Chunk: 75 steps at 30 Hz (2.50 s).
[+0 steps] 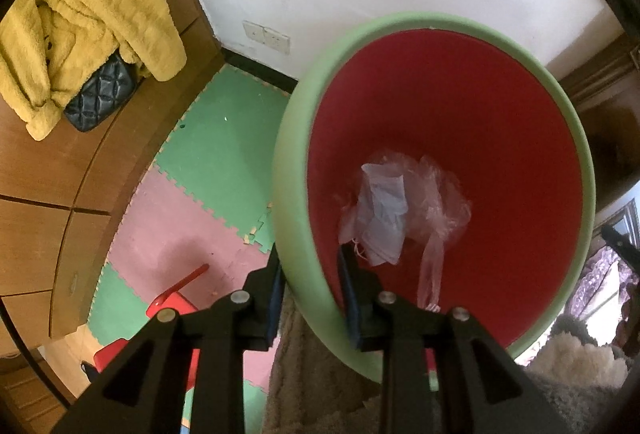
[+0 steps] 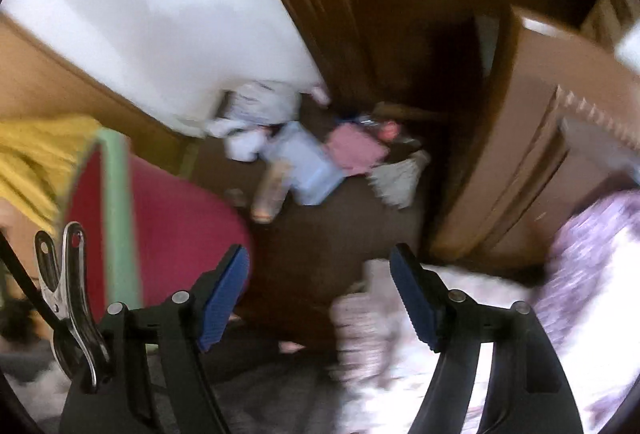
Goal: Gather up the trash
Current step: 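Reach the right tool among the nightstand items and grasp a thin stick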
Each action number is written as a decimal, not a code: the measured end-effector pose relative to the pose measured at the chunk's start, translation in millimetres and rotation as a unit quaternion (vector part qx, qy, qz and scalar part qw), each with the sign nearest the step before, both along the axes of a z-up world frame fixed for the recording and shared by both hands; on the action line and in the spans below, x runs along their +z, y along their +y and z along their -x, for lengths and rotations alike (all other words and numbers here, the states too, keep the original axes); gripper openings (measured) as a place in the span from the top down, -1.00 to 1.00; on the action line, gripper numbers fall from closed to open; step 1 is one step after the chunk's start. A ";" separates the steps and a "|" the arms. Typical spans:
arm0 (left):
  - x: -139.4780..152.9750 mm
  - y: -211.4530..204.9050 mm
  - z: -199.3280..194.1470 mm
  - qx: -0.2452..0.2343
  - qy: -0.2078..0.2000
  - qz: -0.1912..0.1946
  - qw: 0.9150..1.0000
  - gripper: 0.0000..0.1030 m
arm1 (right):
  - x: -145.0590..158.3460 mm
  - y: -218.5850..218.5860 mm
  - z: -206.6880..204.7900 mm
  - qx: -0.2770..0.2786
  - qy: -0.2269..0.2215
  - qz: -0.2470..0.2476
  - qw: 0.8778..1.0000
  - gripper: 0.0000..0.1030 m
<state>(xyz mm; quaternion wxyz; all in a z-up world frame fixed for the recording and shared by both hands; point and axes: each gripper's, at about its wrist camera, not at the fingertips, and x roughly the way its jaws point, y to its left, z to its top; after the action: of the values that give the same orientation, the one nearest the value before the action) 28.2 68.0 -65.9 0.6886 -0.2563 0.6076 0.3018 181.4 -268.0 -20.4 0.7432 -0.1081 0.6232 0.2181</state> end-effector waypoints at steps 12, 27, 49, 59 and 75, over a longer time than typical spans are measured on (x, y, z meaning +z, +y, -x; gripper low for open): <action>-0.6 0.0 -2.7 -0.005 0.014 0.004 1.000 0.47 | -89.6 27.2 -19.1 0.022 0.102 0.056 0.993 -0.45; -1.9 -1.7 -4.6 -0.010 0.024 0.004 1.000 0.47 | -197.4 42.1 -31.2 0.035 0.176 0.142 0.973 -0.45; -2.5 -0.4 -3.3 -0.010 0.027 0.008 1.000 0.47 | -242.6 57.6 -27.7 0.024 0.200 0.175 0.964 -0.96; -3.6 -0.1 -6.4 -0.014 0.032 0.008 0.999 0.47 | -206.4 106.3 -42.3 -0.003 0.217 -0.010 0.976 -0.91; -4.3 0.8 -8.4 -0.022 0.037 0.012 0.999 0.46 | -235.0 103.1 -42.1 -0.091 0.229 -0.014 0.969 0.96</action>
<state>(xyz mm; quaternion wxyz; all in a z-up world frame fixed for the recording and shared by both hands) 36.6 68.8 -70.1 0.6694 -0.2396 0.6413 0.2886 223.5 -164.9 -255.4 0.5992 0.0124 0.7808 0.1767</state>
